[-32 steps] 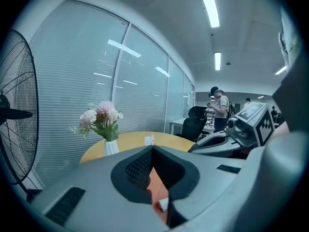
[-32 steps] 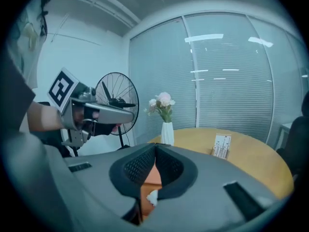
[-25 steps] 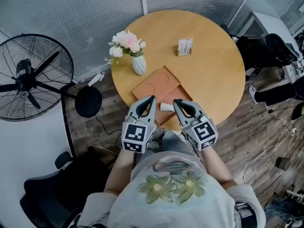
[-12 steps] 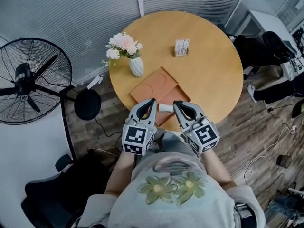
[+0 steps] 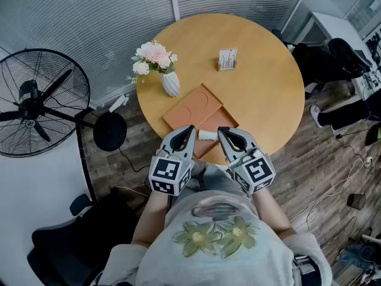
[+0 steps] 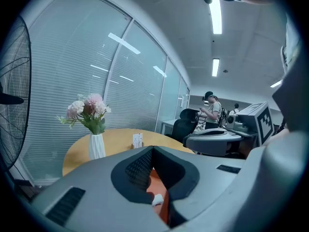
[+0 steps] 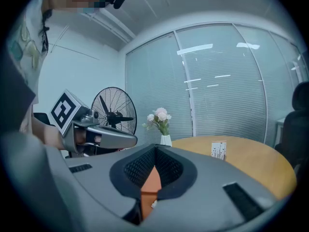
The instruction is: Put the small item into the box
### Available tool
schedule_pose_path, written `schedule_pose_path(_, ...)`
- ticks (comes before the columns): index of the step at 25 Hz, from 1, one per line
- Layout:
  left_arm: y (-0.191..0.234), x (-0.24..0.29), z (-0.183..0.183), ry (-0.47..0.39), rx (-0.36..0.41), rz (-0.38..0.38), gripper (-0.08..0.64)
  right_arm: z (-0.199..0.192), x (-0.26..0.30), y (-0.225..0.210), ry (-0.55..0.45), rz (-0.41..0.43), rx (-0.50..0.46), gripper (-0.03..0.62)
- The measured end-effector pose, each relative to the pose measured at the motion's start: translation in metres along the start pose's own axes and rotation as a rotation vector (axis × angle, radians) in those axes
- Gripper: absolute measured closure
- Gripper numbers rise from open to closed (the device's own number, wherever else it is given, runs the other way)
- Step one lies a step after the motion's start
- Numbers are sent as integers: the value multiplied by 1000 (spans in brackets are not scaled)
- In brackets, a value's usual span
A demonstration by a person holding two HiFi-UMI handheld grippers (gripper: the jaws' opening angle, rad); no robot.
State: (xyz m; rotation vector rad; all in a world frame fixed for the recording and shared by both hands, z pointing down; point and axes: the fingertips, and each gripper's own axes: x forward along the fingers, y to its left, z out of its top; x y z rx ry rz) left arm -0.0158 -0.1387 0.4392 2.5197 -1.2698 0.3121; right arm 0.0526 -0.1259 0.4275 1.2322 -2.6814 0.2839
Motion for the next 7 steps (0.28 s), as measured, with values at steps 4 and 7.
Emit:
schedule_pose_path(4,-1,0,0,4,5,2,558,1,-2,1,1,-2,-1,589)
schedule_pose_path(7,-3,-1,-1,5,8,0,558,1,-3,3,5,-3,-2,589)
